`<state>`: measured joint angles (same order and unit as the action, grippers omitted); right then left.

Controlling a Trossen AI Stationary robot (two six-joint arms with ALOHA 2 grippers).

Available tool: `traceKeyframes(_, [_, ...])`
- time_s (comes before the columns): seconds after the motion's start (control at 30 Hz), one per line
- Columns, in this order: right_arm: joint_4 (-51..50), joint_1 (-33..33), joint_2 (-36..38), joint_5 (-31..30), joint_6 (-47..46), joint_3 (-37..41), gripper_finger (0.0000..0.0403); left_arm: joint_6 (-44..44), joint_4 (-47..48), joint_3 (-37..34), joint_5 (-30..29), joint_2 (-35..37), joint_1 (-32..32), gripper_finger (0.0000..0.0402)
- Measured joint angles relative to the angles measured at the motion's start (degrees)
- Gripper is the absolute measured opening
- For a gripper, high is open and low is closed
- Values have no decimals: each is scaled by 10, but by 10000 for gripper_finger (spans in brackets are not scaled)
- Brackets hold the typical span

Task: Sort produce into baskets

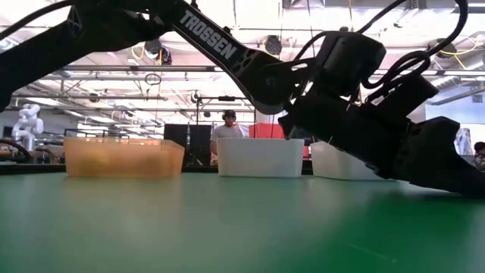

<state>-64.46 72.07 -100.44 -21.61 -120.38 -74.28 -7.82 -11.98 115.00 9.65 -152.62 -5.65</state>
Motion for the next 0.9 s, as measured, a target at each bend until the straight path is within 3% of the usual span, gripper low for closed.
traceKeyframes(0.9, [0,0,0,-11,-2,0,281,0,15,5,5,11,0,102])
